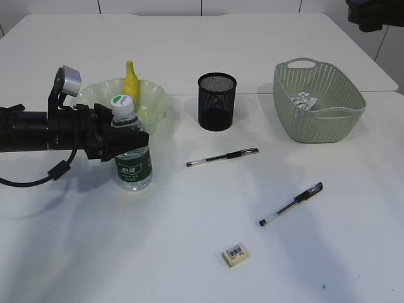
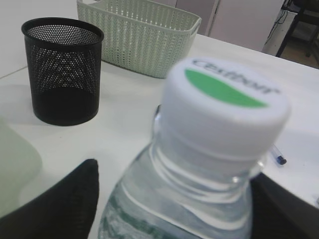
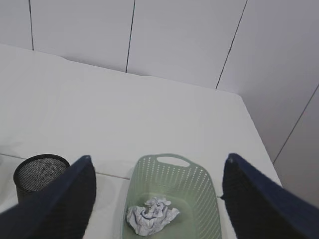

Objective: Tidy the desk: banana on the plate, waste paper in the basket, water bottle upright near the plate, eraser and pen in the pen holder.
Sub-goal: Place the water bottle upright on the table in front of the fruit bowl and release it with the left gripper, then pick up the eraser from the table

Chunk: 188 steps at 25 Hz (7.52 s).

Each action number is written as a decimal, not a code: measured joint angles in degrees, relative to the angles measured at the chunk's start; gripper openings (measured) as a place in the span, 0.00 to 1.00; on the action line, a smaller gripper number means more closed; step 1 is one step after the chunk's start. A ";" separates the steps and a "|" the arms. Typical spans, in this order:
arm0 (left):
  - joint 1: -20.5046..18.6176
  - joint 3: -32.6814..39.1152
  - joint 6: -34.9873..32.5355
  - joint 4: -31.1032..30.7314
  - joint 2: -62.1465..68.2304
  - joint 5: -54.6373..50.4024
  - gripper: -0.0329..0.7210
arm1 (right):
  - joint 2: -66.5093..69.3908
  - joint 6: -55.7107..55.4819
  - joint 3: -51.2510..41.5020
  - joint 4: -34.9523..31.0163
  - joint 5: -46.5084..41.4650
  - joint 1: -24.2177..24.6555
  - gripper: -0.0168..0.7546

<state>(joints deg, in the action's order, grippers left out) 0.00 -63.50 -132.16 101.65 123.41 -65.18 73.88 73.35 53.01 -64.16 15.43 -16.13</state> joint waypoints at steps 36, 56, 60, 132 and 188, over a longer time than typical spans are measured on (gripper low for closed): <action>0.00 -2.17 4.79 0.04 -7.01 -0.36 0.82 | 0.00 0.10 0.00 0.39 1.50 0.00 0.78; 0.00 -2.17 9.88 -0.64 -20.93 3.44 0.82 | 0.00 0.21 0.00 -0.08 1.50 0.00 0.78; 0.00 -2.17 11.01 -0.77 -25.50 9.55 0.82 | 0.00 0.55 0.00 -2.05 1.11 0.00 0.78; 0.00 -2.06 24.05 2.16 -53.54 52.85 0.82 | -13.53 38.48 -5.30 -39.65 -2.80 -2.86 0.78; 0.00 -2.06 24.26 1.16 -60.53 53.88 0.82 | -15.62 31.99 -20.67 -39.23 -17.23 -4.80 0.78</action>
<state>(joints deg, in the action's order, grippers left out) 0.00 -65.56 -107.90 102.81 62.88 -11.30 58.26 105.34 32.33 -103.39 -1.80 -20.93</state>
